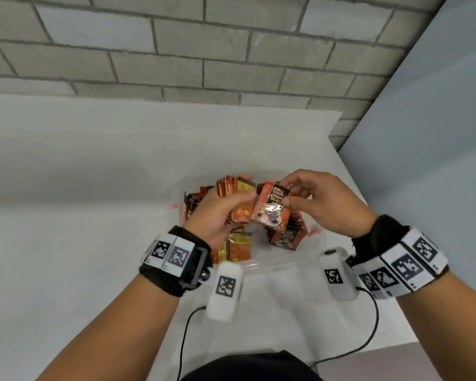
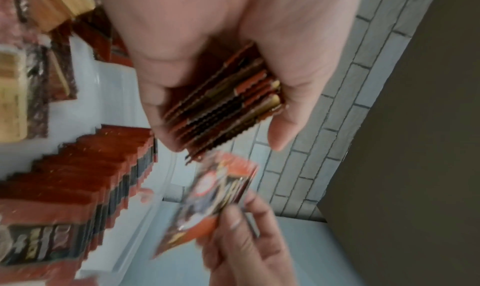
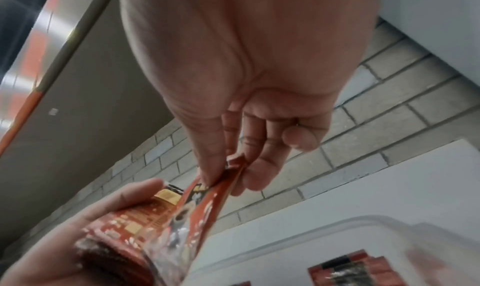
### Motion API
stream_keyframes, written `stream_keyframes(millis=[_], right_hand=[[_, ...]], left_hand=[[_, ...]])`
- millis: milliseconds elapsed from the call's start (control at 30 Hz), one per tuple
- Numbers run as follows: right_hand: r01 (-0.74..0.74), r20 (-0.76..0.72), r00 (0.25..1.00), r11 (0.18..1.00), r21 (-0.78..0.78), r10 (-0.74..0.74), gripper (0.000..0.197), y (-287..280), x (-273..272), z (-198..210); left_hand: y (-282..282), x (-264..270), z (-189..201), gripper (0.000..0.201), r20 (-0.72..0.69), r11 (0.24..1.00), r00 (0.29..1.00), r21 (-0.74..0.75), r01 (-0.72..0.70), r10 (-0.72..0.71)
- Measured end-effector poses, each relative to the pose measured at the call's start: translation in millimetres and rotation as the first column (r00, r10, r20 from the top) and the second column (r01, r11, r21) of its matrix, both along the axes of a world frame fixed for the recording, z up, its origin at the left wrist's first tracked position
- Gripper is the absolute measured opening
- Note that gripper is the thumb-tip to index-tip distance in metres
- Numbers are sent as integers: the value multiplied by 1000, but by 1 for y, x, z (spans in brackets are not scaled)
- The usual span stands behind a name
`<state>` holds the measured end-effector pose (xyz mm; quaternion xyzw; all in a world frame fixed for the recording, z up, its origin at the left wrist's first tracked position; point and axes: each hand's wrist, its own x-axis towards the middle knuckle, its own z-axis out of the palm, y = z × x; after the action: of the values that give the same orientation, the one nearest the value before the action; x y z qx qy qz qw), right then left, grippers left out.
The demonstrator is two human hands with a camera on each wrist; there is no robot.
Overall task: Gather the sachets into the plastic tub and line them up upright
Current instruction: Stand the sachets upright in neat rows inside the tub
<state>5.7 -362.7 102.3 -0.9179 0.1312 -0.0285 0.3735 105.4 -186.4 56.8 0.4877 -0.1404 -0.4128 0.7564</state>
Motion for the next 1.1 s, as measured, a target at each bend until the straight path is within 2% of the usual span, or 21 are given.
stream_keyframes(millis=[67, 133, 233, 400, 600, 833, 933, 1100], right_hand=[[15, -45, 999, 998, -53, -17, 11, -7, -7, -7], [-36, -174, 985, 983, -180, 4, 7, -11, -15, -19], [-175, -321, 946, 887, -427, 32, 5, -10, -20, -35], [-271, -372, 928, 744, -610, 33, 12, -5, -18, -46], [-305, -391, 920, 679, -667, 30, 14, -4, -12, -51], [-305, -390, 920, 690, -657, 35, 11, -5, -12, -55], [-293, -385, 923, 707, -643, 32, 4, -6, -12, -54], [-271, -359, 933, 730, -627, 38, 8, -9, -12, -54]], left_hand=[[8, 8, 1, 46, -19, 998, 998, 12, -56, 56], [15, 17, -1, 44, -59, 995, 994, -5, -96, 95], [20, 22, -3, 45, -97, 993, 989, -30, -115, 112], [21, 20, -7, 48, -122, 994, 986, -16, -112, 109], [19, 17, -7, 50, -110, 993, 986, 22, -120, 121], [20, 15, -8, 49, -118, 992, 985, 19, -123, 125], [19, 14, -9, 44, -125, 992, 985, 15, -122, 123], [18, 12, -11, 32, -167, 991, 977, 16, -131, 131]])
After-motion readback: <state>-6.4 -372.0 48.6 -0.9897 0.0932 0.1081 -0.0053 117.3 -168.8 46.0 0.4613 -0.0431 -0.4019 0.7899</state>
